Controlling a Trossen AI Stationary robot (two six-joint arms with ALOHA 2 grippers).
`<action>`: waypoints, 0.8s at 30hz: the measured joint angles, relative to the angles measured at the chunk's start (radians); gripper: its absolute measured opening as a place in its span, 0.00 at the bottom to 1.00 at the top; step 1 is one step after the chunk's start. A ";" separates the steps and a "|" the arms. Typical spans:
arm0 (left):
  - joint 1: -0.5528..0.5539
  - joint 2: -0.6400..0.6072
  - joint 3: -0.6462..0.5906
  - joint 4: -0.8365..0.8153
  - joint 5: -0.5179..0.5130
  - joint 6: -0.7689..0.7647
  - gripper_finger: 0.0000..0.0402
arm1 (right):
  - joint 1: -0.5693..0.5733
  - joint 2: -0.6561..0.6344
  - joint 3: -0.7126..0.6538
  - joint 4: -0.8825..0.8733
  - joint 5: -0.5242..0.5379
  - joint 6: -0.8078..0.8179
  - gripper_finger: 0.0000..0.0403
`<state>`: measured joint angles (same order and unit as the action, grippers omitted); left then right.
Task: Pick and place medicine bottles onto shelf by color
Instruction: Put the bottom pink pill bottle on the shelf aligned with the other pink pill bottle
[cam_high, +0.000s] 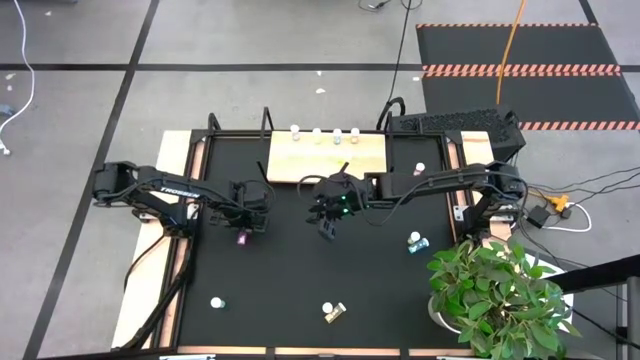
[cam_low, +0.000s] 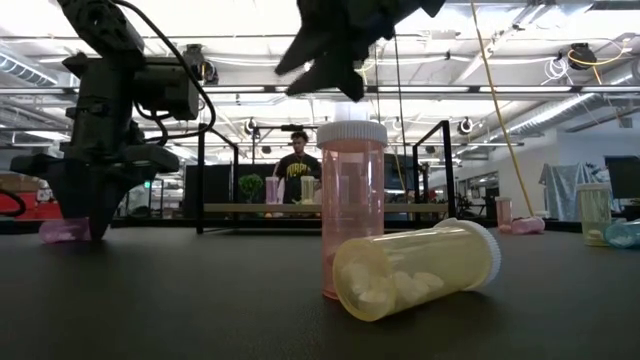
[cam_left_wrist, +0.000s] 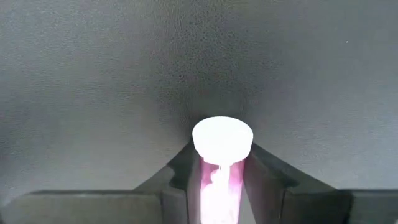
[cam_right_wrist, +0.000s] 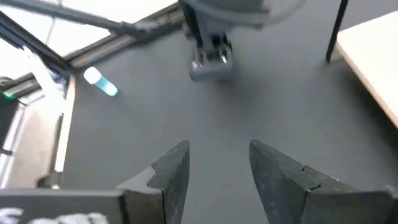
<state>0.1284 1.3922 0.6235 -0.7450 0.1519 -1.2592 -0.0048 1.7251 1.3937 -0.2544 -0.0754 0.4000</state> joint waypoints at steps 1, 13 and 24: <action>0.000 0.000 0.000 0.000 0.000 -0.001 0.25 | 0.000 0.011 0.000 -0.002 -0.002 0.000 0.40; -0.092 -0.160 0.064 0.023 -0.002 -0.070 0.26 | 0.008 0.107 -0.001 0.196 -0.162 0.136 0.43; -0.211 -0.332 0.147 0.413 -0.234 0.184 0.29 | 0.034 0.101 0.000 0.373 -0.187 0.164 0.55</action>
<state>-0.0825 1.0606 0.7702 -0.3319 -0.0816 -1.0752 0.0296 1.8259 1.3937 0.1182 -0.2624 0.5642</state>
